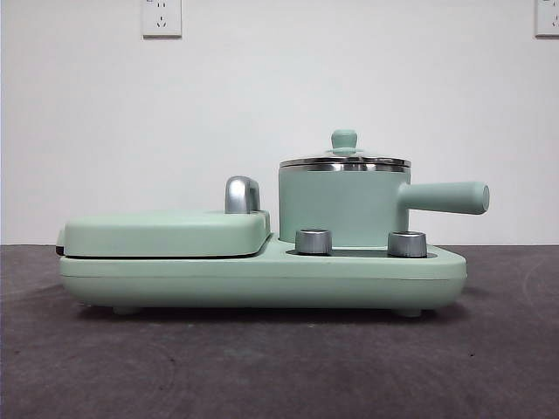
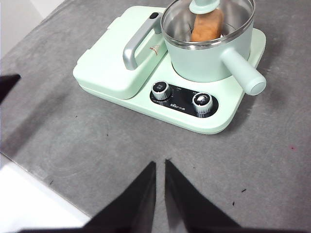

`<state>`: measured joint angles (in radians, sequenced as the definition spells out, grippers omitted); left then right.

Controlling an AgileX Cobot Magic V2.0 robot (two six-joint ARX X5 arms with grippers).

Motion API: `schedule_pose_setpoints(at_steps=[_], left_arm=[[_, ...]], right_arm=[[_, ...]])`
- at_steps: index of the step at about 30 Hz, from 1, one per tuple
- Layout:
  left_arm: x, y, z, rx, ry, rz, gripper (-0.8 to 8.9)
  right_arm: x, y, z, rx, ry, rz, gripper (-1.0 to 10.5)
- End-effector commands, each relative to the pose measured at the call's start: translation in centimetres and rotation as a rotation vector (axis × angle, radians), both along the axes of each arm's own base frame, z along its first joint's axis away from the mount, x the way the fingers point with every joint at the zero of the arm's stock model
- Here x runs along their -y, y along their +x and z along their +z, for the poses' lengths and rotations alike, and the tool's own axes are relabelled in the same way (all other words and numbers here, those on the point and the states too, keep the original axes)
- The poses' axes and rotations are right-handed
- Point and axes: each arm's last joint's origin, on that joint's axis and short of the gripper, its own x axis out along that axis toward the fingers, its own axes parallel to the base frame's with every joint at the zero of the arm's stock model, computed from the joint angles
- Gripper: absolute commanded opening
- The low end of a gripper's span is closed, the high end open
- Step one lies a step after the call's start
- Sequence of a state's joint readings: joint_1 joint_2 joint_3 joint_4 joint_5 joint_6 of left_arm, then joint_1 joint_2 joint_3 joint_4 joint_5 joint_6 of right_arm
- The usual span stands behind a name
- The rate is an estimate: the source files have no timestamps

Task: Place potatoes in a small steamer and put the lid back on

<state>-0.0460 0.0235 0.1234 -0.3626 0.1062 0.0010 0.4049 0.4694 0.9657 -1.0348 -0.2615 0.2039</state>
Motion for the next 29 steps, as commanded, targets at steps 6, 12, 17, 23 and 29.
schedule_pose_setpoints(at_steps=[6, 12, 17, 23, 29], left_arm=[[0.0, 0.6, -1.6, 0.038, -0.03, 0.005, 0.2], [0.0, 0.9, -1.7, 0.097, -0.043, 0.006, 0.2], [0.0, 0.9, -1.7, 0.103, -0.043, 0.006, 0.2], [0.0, 0.9, -1.7, 0.103, -0.043, 0.006, 0.2], [0.0, 0.9, -1.7, 0.103, -0.043, 0.006, 0.2]], right_arm=[[-0.1, 0.1, 0.3, 0.013, 0.003, 0.008, 0.3], [-0.1, 0.1, 0.3, 0.013, 0.003, 0.007, 0.3], [-0.1, 0.1, 0.3, 0.013, 0.003, 0.008, 0.3], [-0.1, 0.1, 0.3, 0.013, 0.003, 0.008, 0.3], [-0.1, 0.1, 0.3, 0.013, 0.003, 0.008, 0.3]])
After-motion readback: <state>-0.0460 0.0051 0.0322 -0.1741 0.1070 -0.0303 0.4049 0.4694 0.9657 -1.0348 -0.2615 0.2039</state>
